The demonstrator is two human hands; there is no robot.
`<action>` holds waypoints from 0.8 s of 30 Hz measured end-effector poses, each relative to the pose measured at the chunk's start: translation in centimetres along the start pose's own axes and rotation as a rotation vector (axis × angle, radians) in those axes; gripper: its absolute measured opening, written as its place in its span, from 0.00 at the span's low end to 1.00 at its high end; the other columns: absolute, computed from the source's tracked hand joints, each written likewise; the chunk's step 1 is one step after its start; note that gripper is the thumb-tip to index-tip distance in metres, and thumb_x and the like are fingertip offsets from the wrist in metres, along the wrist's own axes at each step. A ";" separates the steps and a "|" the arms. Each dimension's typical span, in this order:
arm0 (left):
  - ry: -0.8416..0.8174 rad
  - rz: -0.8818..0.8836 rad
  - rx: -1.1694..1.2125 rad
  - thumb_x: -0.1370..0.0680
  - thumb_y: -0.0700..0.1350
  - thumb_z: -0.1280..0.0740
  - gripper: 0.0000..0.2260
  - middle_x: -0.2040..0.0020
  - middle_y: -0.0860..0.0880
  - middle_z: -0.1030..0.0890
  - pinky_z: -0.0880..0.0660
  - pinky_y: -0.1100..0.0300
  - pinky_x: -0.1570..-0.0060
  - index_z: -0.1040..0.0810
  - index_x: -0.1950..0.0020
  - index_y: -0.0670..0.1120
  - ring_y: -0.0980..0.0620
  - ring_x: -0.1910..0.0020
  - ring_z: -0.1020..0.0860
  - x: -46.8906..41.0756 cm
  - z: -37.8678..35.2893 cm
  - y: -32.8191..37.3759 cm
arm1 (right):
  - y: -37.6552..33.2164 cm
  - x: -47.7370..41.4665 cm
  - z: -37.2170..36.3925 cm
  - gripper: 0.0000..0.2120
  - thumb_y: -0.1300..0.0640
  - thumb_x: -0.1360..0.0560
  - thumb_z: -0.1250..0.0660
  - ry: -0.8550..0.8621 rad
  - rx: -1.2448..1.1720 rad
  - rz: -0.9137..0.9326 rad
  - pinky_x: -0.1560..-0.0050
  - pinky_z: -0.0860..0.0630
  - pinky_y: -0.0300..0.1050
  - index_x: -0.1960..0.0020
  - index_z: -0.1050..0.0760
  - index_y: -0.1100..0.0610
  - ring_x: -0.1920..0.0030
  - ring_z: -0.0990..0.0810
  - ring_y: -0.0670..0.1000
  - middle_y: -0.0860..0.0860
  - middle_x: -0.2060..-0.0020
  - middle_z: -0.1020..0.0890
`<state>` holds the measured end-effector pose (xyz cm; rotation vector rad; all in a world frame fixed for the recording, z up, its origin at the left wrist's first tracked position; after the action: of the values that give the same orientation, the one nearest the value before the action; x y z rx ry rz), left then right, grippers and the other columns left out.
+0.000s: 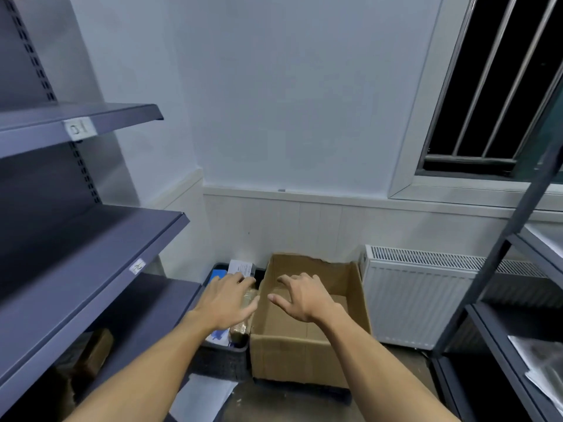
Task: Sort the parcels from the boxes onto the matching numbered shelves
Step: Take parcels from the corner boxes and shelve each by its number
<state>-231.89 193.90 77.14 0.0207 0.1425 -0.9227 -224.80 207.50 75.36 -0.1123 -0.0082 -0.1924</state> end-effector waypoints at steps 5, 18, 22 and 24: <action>-0.023 0.039 -0.008 0.28 0.67 0.60 0.38 0.37 0.52 0.24 0.30 0.54 0.40 0.31 0.27 0.52 0.51 0.40 0.25 -4.7 -1.4 1.3 | 5.1 -3.6 0.0 0.33 0.33 0.20 0.49 -0.009 -0.019 0.024 0.37 0.31 0.55 0.25 0.34 0.54 0.33 0.27 0.59 0.55 0.33 0.24; -0.093 0.126 -0.035 0.29 0.66 0.60 0.39 0.32 0.49 0.27 0.30 0.53 0.40 0.32 0.25 0.50 0.49 0.38 0.26 -10.7 -4.9 0.3 | 8.9 -11.0 -3.2 0.31 0.35 0.19 0.46 -0.046 -0.083 0.132 0.35 0.32 0.57 0.25 0.34 0.54 0.30 0.31 0.58 0.54 0.29 0.27; -0.107 0.127 -0.023 0.29 0.66 0.60 0.39 0.34 0.49 0.26 0.31 0.54 0.40 0.32 0.25 0.50 0.50 0.38 0.26 -13.3 -6.3 -0.9 | 9.6 -13.6 -3.8 0.30 0.35 0.19 0.46 -0.066 -0.082 0.134 0.34 0.34 0.57 0.26 0.33 0.54 0.30 0.32 0.58 0.54 0.29 0.27; -0.102 0.129 -0.014 0.28 0.66 0.59 0.38 0.36 0.49 0.25 0.31 0.53 0.42 0.31 0.26 0.50 0.50 0.39 0.25 -14.6 -7.3 -1.9 | 10.3 -15.2 -4.3 0.31 0.34 0.19 0.46 -0.077 -0.081 0.123 0.34 0.34 0.57 0.26 0.33 0.54 0.29 0.33 0.57 0.54 0.29 0.27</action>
<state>-242.92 204.95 71.96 -0.0294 0.0525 -0.7919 -237.78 219.95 69.63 -0.2004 -0.0701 -0.0656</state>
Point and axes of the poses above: each hand's wrist, its own x-axis away from the middle knuckle, its own z-axis out of the back of the hand, y = z × x, the point moved 8 cm from there along -x, towards the middle knuckle
